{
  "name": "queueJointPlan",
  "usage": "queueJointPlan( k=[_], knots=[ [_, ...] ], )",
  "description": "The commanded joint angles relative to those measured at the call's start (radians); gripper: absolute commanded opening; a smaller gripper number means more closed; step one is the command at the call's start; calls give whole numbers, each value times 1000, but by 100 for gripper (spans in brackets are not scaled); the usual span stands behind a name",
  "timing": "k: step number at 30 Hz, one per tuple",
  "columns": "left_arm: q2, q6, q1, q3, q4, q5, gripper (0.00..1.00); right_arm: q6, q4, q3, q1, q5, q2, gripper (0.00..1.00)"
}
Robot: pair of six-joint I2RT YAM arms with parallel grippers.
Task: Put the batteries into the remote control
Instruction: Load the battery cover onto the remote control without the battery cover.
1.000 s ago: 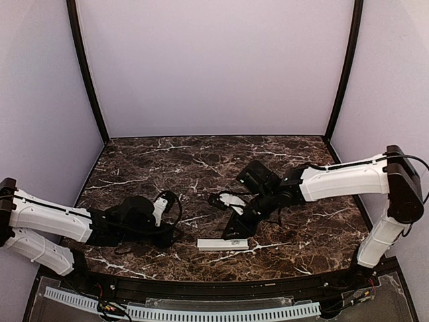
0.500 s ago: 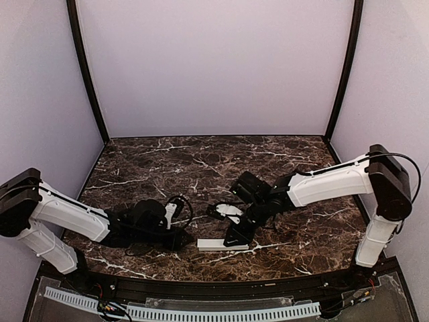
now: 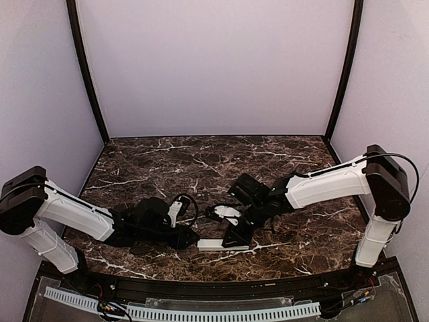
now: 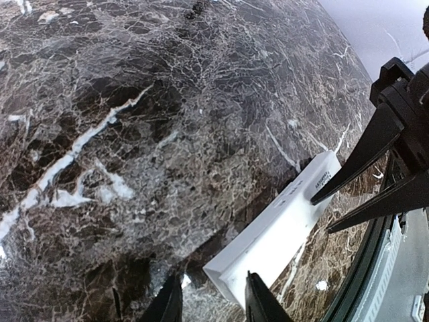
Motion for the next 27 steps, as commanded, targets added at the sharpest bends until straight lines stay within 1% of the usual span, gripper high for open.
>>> queueJointPlan(
  k=[1, 3, 6, 8, 12, 14, 18, 23, 25, 27],
  knots=[
    [29, 5, -14, 29, 18, 41, 33, -4, -16, -26, 12, 24, 27, 20],
    [44, 4, -20, 38, 18, 47, 35, -4, -16, -31, 12, 25, 23, 20],
    [67, -2, -23, 47, 18, 48, 35, -4, -18, -34, 12, 24, 18, 20],
    [73, -5, -25, 47, 29, 60, 32, -4, -19, -36, 13, 25, 18, 20],
    [47, -3, -32, 24, 37, 82, 19, -5, -21, -36, 12, 28, 21, 20],
    [27, -5, -33, 12, 35, 89, 14, -3, -22, -34, 13, 30, 22, 20],
    [1, 0, -38, 3, 22, 101, 10, -4, -26, -32, 13, 35, 25, 20],
    [13, -12, -40, -1, 21, 105, 11, -6, -30, -33, 13, 39, 33, 20],
    [20, -22, -40, -1, 14, 92, 17, -7, -30, -34, 13, 40, 40, 20],
    [24, -28, -40, -3, 6, 80, 20, -7, -29, -36, 13, 39, 47, 20]
  ],
)
